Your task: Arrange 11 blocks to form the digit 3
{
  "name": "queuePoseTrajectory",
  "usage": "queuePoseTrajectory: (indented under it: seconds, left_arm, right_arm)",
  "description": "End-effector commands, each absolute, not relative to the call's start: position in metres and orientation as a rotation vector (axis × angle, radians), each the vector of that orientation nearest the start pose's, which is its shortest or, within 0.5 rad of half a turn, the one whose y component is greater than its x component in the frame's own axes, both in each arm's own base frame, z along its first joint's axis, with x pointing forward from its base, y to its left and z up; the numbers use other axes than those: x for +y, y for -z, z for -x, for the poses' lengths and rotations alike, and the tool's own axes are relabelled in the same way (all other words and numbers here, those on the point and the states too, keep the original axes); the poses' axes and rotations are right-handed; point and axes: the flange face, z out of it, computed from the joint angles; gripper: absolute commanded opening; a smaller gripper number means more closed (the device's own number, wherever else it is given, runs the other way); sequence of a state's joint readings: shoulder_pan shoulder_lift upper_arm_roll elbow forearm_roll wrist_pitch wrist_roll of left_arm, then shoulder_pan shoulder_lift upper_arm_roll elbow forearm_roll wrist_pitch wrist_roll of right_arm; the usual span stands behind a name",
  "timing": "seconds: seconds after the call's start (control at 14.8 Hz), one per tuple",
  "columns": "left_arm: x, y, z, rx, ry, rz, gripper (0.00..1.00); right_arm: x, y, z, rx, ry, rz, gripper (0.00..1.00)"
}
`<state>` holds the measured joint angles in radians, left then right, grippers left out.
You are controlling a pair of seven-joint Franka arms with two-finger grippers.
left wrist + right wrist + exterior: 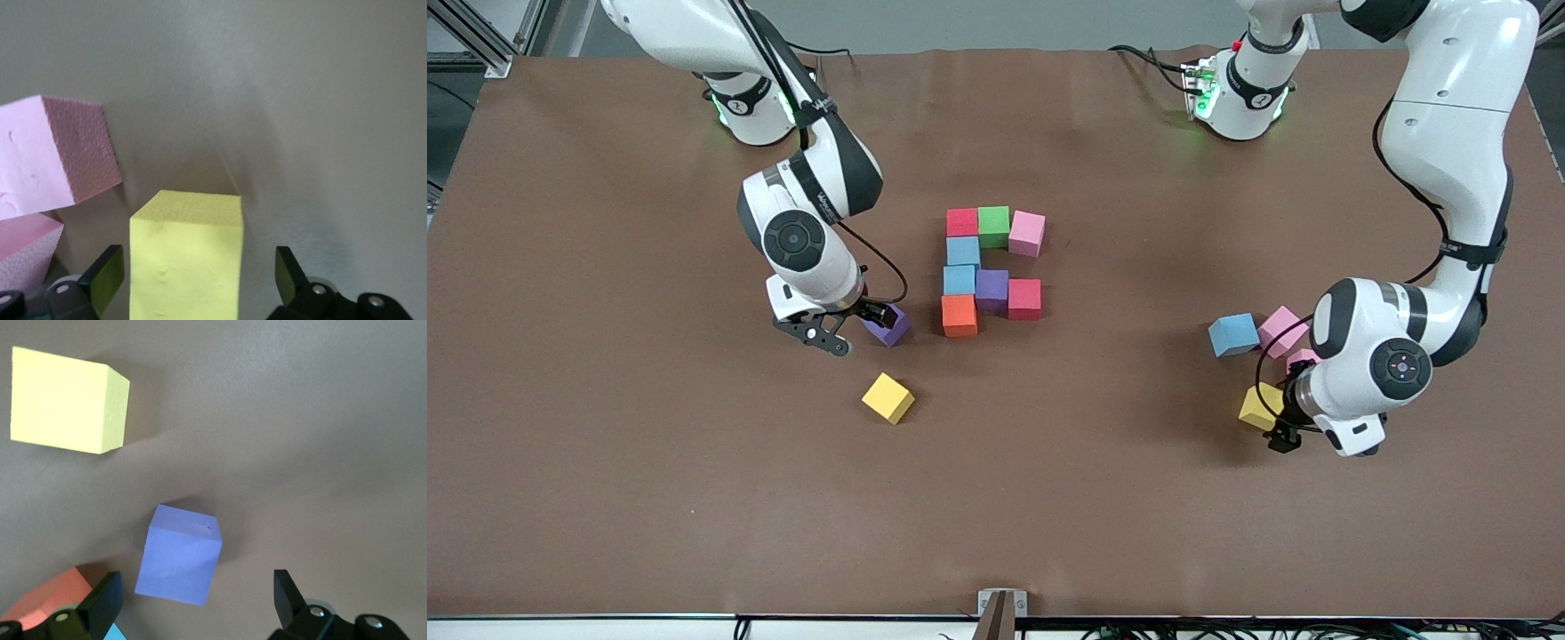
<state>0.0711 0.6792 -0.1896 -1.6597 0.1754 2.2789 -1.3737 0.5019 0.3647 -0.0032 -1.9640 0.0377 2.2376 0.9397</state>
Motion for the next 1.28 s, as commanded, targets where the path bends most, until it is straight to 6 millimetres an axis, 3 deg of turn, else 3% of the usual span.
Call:
queuePoseTrajectory:
  seconds: [0.0,0.14,0.2,0.41,0.61,0.88,1.22]
  left_arm:
    - [-0.064,-0.211,-0.671,-1.684,-0.015,2.605,1.0]
    - [-0.062,-0.209,-0.671,-1.689,-0.007,2.609,1.0]
    - [-0.062,-0.208,-0.672,-1.691,-0.002,2.612,0.95]
    - [-0.063,-0.207,-0.673,-1.698,0.009,2.62,0.6]
    - [-0.062,-0.208,-0.673,-1.708,0.012,2.614,0.41]
    - [-0.06,-0.215,-0.674,-1.713,0.013,2.608,0.33]
    - [-0.056,-0.22,-0.675,-1.74,0.006,2.586,0.32]
  right_arm:
    - [0.282,-0.274,-0.506,0.922,-0.085,3.0,1.0]
    - [0.283,-0.269,-0.505,0.956,-0.088,2.993,1.0]
    - [0.284,-0.268,-0.504,0.951,-0.083,2.991,1.0]
    - [0.295,-0.265,-0.501,0.918,-0.063,2.988,1.0]
    - [0.299,-0.259,-0.5,0.909,-0.052,2.985,0.94]
    - [0.303,-0.244,-0.5,0.9,-0.045,2.984,0.92]
    - [0.303,-0.229,-0.5,0.893,-0.044,2.986,0.92]
